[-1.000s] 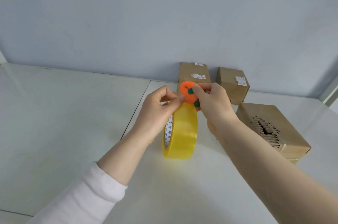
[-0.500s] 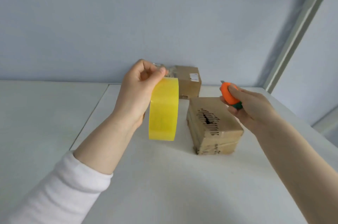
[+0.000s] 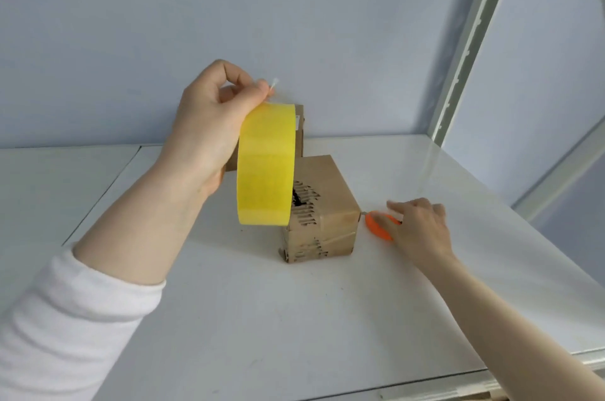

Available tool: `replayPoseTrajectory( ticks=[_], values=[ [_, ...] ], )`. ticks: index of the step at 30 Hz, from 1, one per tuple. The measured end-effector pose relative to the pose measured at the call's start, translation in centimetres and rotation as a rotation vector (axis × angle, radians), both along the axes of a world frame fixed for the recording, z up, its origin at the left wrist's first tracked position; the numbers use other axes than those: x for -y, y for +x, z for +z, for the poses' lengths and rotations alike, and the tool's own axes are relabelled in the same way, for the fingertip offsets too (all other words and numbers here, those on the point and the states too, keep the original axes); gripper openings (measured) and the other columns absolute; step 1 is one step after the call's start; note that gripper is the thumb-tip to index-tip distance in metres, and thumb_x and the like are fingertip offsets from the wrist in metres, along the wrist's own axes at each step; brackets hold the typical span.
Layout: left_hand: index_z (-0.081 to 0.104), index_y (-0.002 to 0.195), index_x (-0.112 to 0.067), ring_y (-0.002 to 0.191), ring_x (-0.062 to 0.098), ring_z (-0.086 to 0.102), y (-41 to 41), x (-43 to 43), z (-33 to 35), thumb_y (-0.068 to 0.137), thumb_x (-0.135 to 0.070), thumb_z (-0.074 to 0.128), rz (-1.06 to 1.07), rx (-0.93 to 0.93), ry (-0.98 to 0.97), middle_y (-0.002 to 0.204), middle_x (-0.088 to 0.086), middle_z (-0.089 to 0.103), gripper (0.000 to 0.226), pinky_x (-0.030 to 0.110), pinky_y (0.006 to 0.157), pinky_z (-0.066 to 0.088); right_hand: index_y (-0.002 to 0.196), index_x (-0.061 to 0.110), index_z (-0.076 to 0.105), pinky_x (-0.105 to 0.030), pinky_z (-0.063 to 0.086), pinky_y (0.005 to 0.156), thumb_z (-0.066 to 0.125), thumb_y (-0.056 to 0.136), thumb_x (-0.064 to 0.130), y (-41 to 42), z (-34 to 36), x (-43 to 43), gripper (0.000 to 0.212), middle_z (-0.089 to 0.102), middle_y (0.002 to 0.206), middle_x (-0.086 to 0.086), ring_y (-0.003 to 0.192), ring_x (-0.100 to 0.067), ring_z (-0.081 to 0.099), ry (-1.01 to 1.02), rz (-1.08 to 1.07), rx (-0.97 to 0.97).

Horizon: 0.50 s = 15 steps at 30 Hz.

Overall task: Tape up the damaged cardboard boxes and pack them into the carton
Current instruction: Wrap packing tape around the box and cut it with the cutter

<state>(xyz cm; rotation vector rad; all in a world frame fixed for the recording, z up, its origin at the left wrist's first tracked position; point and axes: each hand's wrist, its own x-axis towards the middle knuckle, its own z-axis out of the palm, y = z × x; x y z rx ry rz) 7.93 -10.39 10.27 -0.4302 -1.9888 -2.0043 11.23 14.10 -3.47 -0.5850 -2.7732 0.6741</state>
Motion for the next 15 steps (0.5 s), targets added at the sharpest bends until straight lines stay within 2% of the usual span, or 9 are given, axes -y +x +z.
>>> replayPoseTrajectory(
  ticks=[1,3,4,6,8,9,11,13,15],
  values=[
    [0.049,0.067,-0.022,0.073,0.016,0.063,0.1,0.0,0.4,0.089,-0.015,0.062,-0.006,-0.008,0.01,0.081,0.0,0.071,0.026,0.025,0.061,0.049,0.131,0.022,0.053,-0.032,0.032,0.103,0.05,0.088,0.053,0.4,0.7,0.5,0.053,0.048,0.129,-0.004,0.126,-0.024,0.029,-0.034,0.015,-0.085],
    [0.05,0.068,-0.021,0.07,0.011,0.066,0.0,0.0,1.3,0.089,-0.015,0.062,-0.023,-0.011,0.048,0.077,-0.006,0.072,0.024,0.02,0.054,0.051,0.126,0.029,0.056,-0.027,0.035,0.103,0.046,0.085,0.058,1.3,3.0,2.1,0.051,0.05,0.127,0.004,0.125,-0.013,0.029,-0.251,0.155,-0.351],
    [0.05,0.069,-0.021,0.069,0.01,0.066,-0.1,-0.2,1.7,0.089,-0.015,0.062,-0.024,-0.012,0.069,0.077,-0.007,0.072,0.024,0.02,0.054,0.051,0.119,0.035,0.058,-0.018,0.037,0.098,0.045,0.083,0.064,2.0,4.4,3.4,0.048,0.053,0.124,0.011,0.122,-0.005,0.033,-0.386,0.28,-0.457],
    [0.05,0.068,-0.022,0.071,0.012,0.064,-0.6,-1.0,2.0,0.087,-0.016,0.063,0.0,-0.024,0.098,0.081,-0.005,0.072,0.024,0.024,0.061,0.051,0.112,0.042,0.058,-0.006,0.034,0.092,0.046,0.078,0.065,2.9,6.9,6.3,0.042,0.055,0.12,0.021,0.118,0.004,0.04,-0.539,0.546,-0.515],
    [0.049,0.067,-0.024,0.077,0.019,0.058,-1.5,-1.9,2.0,0.085,-0.018,0.063,0.034,-0.031,0.106,0.089,0.005,0.067,0.024,0.034,0.073,0.046,0.109,0.036,0.058,-0.013,0.039,0.094,0.056,0.08,0.055,2.8,8.4,8.6,0.035,0.06,0.114,0.018,0.114,0.0,0.05,-0.588,0.719,-0.467],
    [0.048,0.067,-0.023,0.078,0.02,0.054,-2.2,-2.3,1.8,0.085,-0.017,0.062,0.044,-0.015,0.106,0.089,0.008,0.063,0.024,0.035,0.074,0.043,0.106,0.028,0.059,-0.018,0.045,0.089,0.061,0.082,0.047,2.5,8.8,9.5,0.031,0.063,0.107,0.011,0.106,-0.003,0.057,-0.645,0.75,-0.456],
    [0.046,0.07,-0.022,0.074,0.02,0.052,-3.8,-2.5,1.1,0.087,-0.015,0.06,0.037,0.073,0.111,0.083,0.006,0.061,0.023,0.032,0.068,0.04,0.1,0.017,0.058,-0.019,0.05,0.073,0.061,0.083,0.037,1.8,9.4,10.4,0.026,0.065,0.091,0.003,0.085,-0.005,0.061,-0.806,0.744,-0.47],
    [0.043,0.074,-0.022,0.065,0.018,0.055,-5.8,-2.1,0.4,0.089,-0.01,0.056,-0.03,0.213,0.135,0.074,0.0,0.064,0.024,0.025,0.058,0.041,0.101,0.011,0.06,-0.021,0.049,0.069,0.053,0.078,0.038,1.2,9.4,10.8,0.036,0.065,0.086,-0.001,0.078,-0.006,0.06,-0.863,0.683,-0.473],
    [0.043,0.077,-0.02,0.057,0.011,0.057,-7.5,-1.6,-0.3,0.089,-0.005,0.056,-0.118,0.36,0.144,0.065,-0.003,0.064,0.023,0.019,0.051,0.044,0.1,0.002,0.061,-0.037,0.047,0.072,0.051,0.078,0.047,0.7,9.1,10.9,0.051,0.064,0.087,-0.021,0.077,-0.02,0.059,-0.865,0.609,-0.468]
  ],
)
